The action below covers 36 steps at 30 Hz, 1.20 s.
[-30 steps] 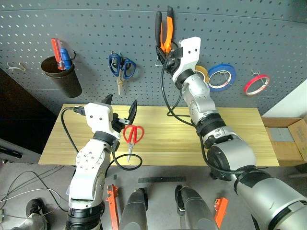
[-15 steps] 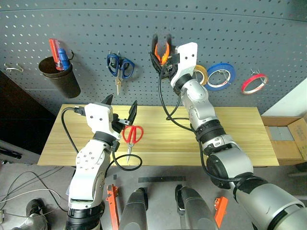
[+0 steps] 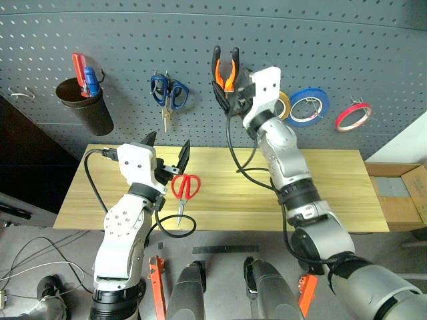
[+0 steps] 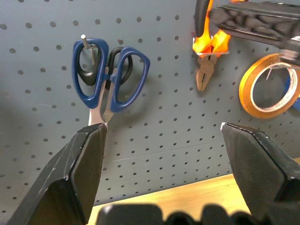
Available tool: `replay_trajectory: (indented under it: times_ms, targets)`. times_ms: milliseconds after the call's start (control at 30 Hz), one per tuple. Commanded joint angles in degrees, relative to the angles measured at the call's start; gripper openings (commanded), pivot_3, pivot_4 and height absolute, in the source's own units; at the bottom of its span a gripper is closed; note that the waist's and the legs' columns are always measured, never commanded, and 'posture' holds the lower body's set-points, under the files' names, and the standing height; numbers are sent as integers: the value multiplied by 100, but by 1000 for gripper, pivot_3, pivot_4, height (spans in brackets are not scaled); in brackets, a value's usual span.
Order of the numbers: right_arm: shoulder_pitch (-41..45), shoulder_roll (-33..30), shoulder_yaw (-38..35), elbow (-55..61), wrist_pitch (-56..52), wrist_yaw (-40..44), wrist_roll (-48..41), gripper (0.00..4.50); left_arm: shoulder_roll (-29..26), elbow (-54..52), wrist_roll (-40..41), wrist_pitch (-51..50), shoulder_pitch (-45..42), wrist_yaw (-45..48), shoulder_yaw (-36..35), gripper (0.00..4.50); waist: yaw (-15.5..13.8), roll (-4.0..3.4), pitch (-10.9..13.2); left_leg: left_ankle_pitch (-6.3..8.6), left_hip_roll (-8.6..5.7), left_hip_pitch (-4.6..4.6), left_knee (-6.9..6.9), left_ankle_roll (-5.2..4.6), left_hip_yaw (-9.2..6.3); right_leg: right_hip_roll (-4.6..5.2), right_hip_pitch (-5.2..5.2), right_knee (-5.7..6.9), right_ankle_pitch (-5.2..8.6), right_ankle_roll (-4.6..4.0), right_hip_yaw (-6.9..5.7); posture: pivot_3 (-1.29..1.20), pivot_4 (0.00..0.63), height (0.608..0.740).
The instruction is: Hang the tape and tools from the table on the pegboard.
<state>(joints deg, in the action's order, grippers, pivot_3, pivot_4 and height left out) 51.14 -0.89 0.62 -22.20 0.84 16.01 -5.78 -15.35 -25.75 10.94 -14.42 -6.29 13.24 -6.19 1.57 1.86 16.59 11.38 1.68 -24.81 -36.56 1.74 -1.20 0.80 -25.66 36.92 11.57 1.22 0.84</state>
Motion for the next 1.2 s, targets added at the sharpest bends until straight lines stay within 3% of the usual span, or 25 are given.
replay_trajectory:
  times_ms: [33,233,433,567,767,967,1200]
  targets:
    - [-531,-189,38,1558,-745,41,-156,4470,-125,165,117,288,188,225,-239,4176,5,-1,-1,0,1,0,2,0,0,3,-1,1,1,1,0,-14,253,740]
    - [-1323,-368,149,3010,-1748,66,-291,4470,-217,490,321,88,416,465,-359,4176,40,5,-28,-1,-2,2,-2,1,5,-6,-6,6,0,5,1,-41,219,740]
    - [-2612,-1180,478,4602,-3681,1178,-1571,4470,-464,353,635,-1478,903,523,-203,4176,36,8,-33,0,2,2,8,2,5,-12,-9,4,5,-1,2,-51,222,740]
    - [-3498,-1917,992,4941,-4279,1734,-1780,4470,-599,646,-209,-2381,475,-81,391,4176,11,11,-35,0,-3,1,0,2,0,-5,-7,3,6,0,-2,-48,220,740]
    - [-3754,-2098,1264,4717,-4241,1885,-1659,4470,-213,932,-540,-3450,-218,-618,806,4176,81,24,-43,0,-10,2,-37,3,11,-8,0,2,14,-15,1,-48,227,740]
    - [-3835,-2161,1451,4545,-4029,1925,-1412,4470,91,1107,-669,-4406,-402,-1069,627,4176,111,36,-51,1,-7,5,-27,4,-2,-24,4,6,-4,15,-2,-50,222,740]
    - [-3863,-2161,1510,4521,-3949,1936,-1315,4470,356,1667,-630,-4786,-651,-1165,402,4176,104,38,-54,6,-7,3,-37,13,-7,-27,7,8,-6,17,-4,-62,216,740]
